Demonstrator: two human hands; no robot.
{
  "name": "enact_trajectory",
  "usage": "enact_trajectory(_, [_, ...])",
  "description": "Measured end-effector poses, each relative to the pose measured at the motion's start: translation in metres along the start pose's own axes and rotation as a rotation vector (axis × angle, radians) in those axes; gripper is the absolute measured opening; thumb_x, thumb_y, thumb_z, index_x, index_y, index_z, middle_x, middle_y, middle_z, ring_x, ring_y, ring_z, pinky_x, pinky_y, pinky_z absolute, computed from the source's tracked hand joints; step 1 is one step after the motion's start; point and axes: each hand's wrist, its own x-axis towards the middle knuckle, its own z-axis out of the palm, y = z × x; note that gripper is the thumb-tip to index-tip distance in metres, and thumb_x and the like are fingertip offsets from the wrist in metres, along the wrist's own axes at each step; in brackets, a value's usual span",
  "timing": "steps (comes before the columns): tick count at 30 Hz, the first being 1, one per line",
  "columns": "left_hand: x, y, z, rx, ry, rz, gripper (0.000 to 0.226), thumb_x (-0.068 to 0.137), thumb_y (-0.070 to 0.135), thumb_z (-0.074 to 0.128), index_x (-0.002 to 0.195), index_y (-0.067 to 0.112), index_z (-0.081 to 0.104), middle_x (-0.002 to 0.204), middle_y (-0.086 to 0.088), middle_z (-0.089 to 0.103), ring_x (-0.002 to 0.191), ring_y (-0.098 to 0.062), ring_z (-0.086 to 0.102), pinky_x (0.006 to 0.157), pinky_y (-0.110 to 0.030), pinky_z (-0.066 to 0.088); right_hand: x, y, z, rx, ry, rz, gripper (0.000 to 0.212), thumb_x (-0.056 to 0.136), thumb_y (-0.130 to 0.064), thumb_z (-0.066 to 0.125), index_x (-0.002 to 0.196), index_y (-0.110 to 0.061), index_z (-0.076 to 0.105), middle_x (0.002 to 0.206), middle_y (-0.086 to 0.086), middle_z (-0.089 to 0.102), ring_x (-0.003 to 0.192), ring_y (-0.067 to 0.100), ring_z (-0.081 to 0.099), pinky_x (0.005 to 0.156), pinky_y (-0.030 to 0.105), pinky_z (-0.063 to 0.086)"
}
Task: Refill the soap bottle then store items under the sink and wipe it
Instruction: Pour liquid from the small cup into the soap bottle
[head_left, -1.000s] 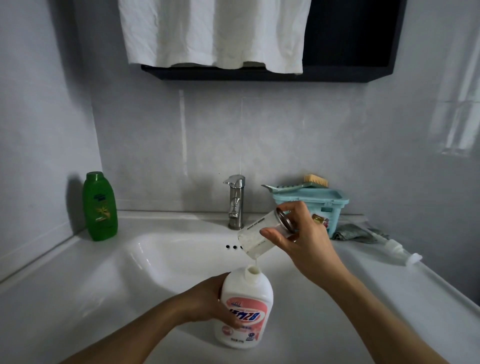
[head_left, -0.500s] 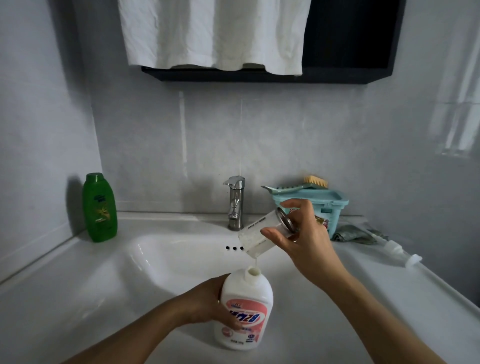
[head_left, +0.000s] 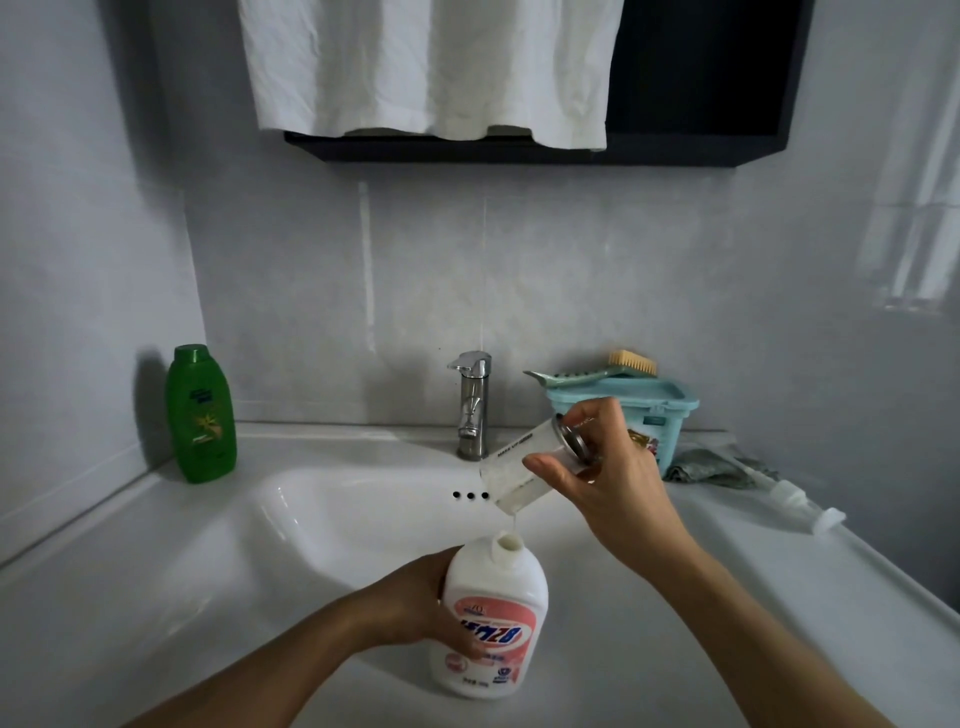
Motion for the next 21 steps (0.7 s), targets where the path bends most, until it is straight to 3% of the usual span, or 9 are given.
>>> enact_trajectory(6, [-0.0002,0.0015,0.0005,0.001,-0.007,0.018,0.066,0.067,0.008,0.084,0.115,0.041,0.054,0.111,0.015,0.069,0.101,0.004,0.063,0.08,-0.011,0.05,-0.0001,-0.0015,0.0007,0.0,0.009,0.0,0.043,0.07,-0.046,0.064,0.096,-0.024,0.038,0.077,-0.018,0.053,0.068,-0.016,0.052,0.057,0.004,0.04])
enact_trajectory(21, [-0.0005,0.0021,0.0006,0.003,-0.001,0.024,0.066,0.066,0.008,0.084,0.113,0.043,0.054,0.112,0.015,0.068,0.105,-0.001,0.062,0.091,-0.021,0.051,-0.0004,0.0004,0.0013,0.001,-0.002,0.005,0.04,0.069,-0.05,0.062,0.094,-0.034,0.035,0.083,-0.019,0.054,0.075,-0.018,0.052,0.06,0.004,0.042])
